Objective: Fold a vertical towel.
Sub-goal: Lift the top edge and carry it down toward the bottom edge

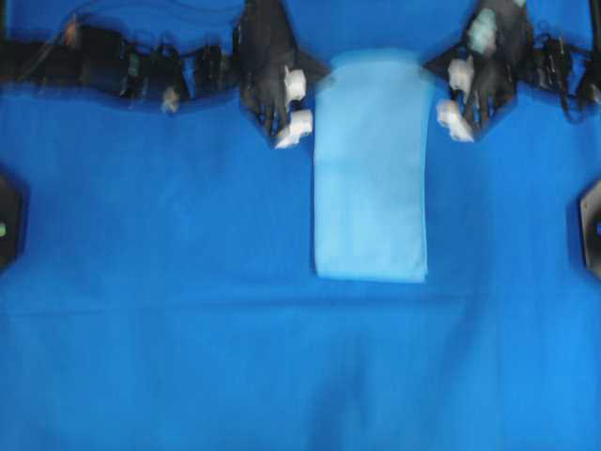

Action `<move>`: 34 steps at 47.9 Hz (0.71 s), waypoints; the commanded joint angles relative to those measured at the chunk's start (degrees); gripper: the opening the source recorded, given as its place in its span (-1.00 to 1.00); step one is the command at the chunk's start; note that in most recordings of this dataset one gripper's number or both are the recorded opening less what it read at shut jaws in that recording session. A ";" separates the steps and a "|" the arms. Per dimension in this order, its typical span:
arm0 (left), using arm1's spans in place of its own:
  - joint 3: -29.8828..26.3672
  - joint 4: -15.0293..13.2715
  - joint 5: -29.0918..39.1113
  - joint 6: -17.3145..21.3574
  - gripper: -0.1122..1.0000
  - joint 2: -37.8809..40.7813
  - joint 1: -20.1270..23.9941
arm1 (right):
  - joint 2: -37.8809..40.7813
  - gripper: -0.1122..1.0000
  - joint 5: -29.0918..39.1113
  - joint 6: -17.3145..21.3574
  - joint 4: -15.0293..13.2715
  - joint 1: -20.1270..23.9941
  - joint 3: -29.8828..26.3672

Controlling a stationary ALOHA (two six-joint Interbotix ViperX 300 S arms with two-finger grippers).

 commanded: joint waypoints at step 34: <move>4.66 -0.09 -0.70 -0.97 -0.74 0.26 -18.19 | -2.02 -0.73 4.75 15.73 1.85 25.31 6.50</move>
